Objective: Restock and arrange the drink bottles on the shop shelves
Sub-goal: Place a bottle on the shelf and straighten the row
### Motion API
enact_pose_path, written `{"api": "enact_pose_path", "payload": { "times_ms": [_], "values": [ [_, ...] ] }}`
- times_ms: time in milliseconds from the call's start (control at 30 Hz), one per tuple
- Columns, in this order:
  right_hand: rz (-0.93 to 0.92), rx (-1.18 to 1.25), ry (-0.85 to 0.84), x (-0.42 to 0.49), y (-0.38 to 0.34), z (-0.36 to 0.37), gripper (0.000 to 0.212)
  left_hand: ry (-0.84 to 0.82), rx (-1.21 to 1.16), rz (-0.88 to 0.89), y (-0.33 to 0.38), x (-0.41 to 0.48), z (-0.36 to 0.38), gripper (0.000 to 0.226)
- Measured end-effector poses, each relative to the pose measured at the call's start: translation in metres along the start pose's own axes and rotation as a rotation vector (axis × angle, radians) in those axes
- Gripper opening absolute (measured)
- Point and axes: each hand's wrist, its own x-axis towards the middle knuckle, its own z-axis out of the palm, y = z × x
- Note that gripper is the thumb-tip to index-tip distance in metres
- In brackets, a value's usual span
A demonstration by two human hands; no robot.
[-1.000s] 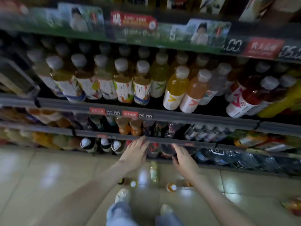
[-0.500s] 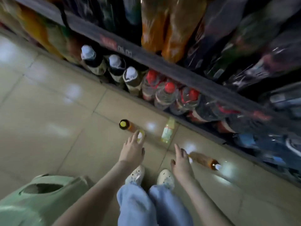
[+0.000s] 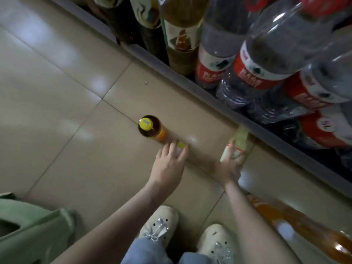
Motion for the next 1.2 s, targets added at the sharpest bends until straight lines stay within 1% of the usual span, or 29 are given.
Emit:
{"api": "enact_pose_path", "payload": {
  "times_ms": [67, 133, 167, 233, 333, 400, 433, 500, 533, 600, 700, 767, 867, 900, 1033, 1100, 1200],
  "values": [
    [0.018, 0.012, -0.06, -0.015, -0.001, -0.002, 0.095, -0.025, 0.012, -0.016, -0.001, -0.01, -0.011, 0.074],
    [0.018, 0.082, -0.158, -0.048, -0.006, -0.018, 0.096, -0.051, -0.049, -0.073, 0.005, -0.02, -0.038, 0.074],
    [0.008, 0.138, -0.214, -0.07, -0.011, -0.03, 0.096, -0.091, -0.104, -0.116, 0.011, -0.028, -0.059, 0.07],
    [-0.049, 0.279, -0.288, -0.123, -0.023, -0.057, 0.1, -0.277, -0.242, -0.211, 0.024, -0.046, -0.107, 0.06],
    [-0.056, 0.53, -0.367, -0.206, -0.04, -0.12, 0.1, -0.49, -0.53, -0.326, 0.041, -0.073, -0.191, 0.054],
    [-0.088, 0.643, -0.41, -0.267, -0.055, -0.187, 0.102, -0.607, -0.737, -0.399, 0.055, -0.09, -0.262, 0.053],
    [-0.122, 0.702, -0.424, -0.3, -0.068, -0.225, 0.101, -0.663, -0.874, -0.447, 0.063, -0.097, -0.302, 0.048],
    [-0.238, 0.774, -0.469, -0.353, -0.087, -0.298, 0.101, -0.707, -1.195, -0.536, 0.079, -0.108, -0.386, 0.032],
    [-0.309, 0.78, -0.474, -0.374, -0.096, -0.335, 0.102, -0.707, -1.305, -0.538, 0.087, -0.113, -0.43, 0.025],
    [-0.417, 0.75, -0.448, -0.411, -0.111, -0.404, 0.107, -0.676, -1.378, -0.446, 0.102, -0.121, -0.51, 0.019],
    [-0.554, 0.682, -0.322, -0.461, -0.132, -0.499, 0.109, -0.612, -1.323, -0.271, 0.127, -0.132, -0.616, 0.024],
    [-0.599, 0.666, -0.229, -0.485, -0.145, -0.548, 0.099, -0.529, -1.255, -0.19, 0.147, -0.14, -0.671, 0.034],
    [-0.577, 0.652, -0.082, -0.509, -0.157, -0.607, 0.069, -0.423, -1.127, -0.041, 0.174, -0.15, -0.732, 0.04],
    [-0.579, 0.659, -0.056, -0.514, -0.157, -0.624, 0.063, -0.383, -1.081, -0.002, 0.181, -0.151, -0.749, 0.039],
    [-0.678, 0.774, 0.011, -0.532, -0.156, -0.682, 0.059, -0.238, -0.981, 0.18, 0.203, -0.148, -0.813, 0.028],
    [-0.731, 0.864, 0.019, -0.541, -0.158, -0.711, 0.059, -0.165, -0.947, 0.264, 0.212, -0.142, -0.839, 0.022],
    [-0.818, 0.981, 0.057, -0.558, -0.164, -0.752, 0.06, 0.01, -0.864, 0.366, 0.226, -0.128, -0.874, 0.016]
  ]
}}
